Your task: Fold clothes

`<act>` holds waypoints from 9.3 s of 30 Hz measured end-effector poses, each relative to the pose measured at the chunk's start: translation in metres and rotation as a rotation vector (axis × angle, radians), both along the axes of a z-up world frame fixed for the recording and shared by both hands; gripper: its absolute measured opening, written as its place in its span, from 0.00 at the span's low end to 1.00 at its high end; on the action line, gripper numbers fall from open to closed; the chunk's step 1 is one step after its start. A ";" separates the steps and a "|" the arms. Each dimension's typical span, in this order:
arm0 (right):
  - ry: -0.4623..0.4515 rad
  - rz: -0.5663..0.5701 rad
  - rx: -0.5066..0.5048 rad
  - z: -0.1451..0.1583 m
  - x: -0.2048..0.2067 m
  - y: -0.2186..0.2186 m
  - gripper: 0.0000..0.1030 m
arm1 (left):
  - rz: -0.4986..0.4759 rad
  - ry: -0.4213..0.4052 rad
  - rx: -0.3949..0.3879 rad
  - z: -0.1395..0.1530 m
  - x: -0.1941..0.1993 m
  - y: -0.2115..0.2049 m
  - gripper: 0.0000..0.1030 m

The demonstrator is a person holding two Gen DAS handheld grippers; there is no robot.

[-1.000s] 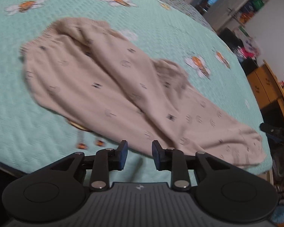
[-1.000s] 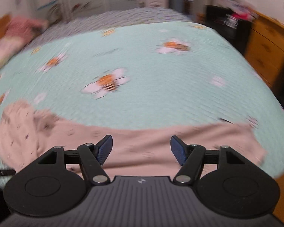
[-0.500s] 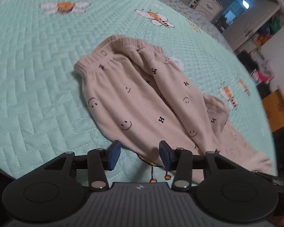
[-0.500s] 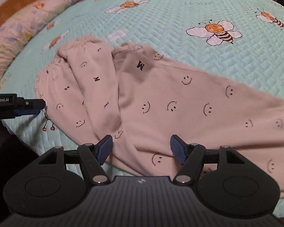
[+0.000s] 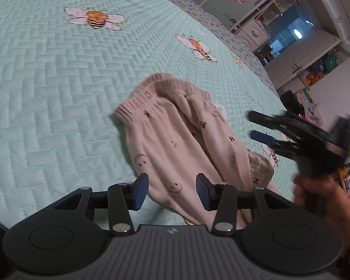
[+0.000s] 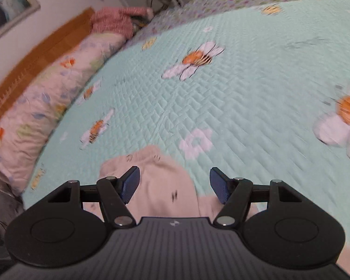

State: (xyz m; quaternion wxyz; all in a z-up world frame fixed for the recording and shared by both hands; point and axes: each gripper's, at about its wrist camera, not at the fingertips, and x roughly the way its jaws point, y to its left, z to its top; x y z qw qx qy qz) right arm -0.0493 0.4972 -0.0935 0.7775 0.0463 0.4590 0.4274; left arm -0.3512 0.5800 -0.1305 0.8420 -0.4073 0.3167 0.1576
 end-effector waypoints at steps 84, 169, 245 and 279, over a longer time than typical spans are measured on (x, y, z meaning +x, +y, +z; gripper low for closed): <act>0.128 -0.125 0.166 -0.010 -0.132 -0.157 0.57 | 0.013 0.114 0.303 0.012 0.016 0.037 0.19; 0.305 -0.478 0.268 -0.035 -0.094 -0.388 0.50 | -0.431 0.121 0.354 0.000 0.129 -0.172 0.35; 0.092 -0.838 0.425 -0.074 -0.083 -0.538 0.23 | -0.700 0.086 0.659 -0.026 0.240 -0.337 0.57; -0.079 -0.882 0.502 -0.009 -0.059 -0.532 0.11 | -0.304 0.067 0.264 0.019 0.120 -0.159 0.58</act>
